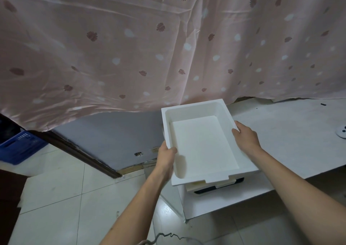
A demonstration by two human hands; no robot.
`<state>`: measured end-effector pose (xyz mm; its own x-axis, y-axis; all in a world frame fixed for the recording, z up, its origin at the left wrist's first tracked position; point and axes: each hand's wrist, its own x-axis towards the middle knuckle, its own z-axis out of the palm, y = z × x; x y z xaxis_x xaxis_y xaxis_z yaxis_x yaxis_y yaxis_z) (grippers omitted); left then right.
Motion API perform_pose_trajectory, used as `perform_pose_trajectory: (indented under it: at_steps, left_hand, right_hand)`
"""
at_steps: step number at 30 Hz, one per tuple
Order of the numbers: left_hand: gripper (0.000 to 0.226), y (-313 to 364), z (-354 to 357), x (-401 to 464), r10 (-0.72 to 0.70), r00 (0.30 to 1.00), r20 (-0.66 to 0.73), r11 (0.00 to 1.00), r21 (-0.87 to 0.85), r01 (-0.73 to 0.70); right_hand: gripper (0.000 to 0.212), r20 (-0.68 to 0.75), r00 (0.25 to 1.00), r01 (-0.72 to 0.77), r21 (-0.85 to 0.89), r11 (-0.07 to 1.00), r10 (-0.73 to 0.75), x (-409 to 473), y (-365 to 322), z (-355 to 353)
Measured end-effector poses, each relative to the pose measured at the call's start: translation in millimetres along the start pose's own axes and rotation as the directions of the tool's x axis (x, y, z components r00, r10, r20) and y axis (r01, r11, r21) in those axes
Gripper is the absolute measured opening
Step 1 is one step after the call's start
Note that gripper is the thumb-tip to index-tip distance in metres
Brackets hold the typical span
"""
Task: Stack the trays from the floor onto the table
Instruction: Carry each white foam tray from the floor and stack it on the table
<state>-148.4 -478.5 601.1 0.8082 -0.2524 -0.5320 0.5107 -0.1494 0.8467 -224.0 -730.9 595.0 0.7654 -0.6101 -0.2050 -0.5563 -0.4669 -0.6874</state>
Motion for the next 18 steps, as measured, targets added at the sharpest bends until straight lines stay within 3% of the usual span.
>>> perform_pose_trajectory:
  at_steps: [18]
  left_hand:
    - [0.043,-3,24,3,-0.021,1.000,-0.020,1.000,0.012,0.022]
  right_hand:
    - [0.036,-0.015,1.000,0.006,-0.051,0.999,-0.007,17,19,-9]
